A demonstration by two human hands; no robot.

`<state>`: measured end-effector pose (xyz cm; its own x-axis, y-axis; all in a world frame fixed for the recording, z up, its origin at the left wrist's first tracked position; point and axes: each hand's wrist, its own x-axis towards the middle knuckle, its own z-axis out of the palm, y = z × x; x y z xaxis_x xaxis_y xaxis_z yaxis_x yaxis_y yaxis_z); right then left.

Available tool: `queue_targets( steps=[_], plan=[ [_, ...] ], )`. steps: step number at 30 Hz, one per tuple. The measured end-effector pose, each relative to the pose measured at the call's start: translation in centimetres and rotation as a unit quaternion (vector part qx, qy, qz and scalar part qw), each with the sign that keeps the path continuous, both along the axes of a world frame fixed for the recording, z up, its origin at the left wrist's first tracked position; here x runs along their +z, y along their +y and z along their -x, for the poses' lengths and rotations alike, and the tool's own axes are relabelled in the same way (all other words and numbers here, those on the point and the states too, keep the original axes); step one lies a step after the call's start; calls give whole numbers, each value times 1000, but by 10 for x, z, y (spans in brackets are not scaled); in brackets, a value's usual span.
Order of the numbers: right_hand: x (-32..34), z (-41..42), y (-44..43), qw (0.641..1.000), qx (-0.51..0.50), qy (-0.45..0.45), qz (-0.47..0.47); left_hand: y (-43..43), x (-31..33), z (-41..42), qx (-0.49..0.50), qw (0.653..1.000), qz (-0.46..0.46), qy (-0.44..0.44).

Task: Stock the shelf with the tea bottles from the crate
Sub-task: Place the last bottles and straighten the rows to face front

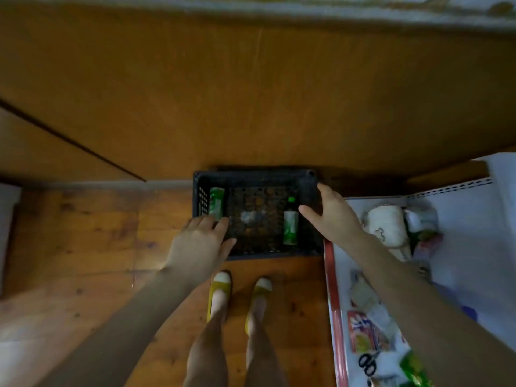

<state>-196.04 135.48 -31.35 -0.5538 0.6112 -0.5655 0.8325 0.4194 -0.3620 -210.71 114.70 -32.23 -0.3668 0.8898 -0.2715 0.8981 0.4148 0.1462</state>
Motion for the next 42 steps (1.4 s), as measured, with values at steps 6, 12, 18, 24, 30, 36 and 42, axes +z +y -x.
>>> queue_targets(
  steps=[6, 12, 18, 24, 30, 36, 42],
  plan=[
    [-169, -6, 1, 997, -44, -45, 50, 17, -155, -15, 21, 998, 42, -38],
    [-336, -24, 14, 984, -114, -113, 80, 38, -301, -25, 43, 992, 91, -76],
    [-444, -29, 27, 974, -151, -157, 64, 54, -400, -14, 76, 988, 123, -54],
    [-495, -32, 28, 968, -158, -193, 37, 68, -447, -6, 87, 981, 150, -93],
    [-507, -32, 29, 966, -185, -181, 14, 73, -464, -4, 105, 977, 155, -104],
    [-505, -21, 34, 954, -270, -116, 61, 68, -474, 7, 175, 975, 104, -92],
    [-482, 7, 8, 941, -281, 2, 186, 69, -489, 24, 319, 941, 65, -90]
  ],
)
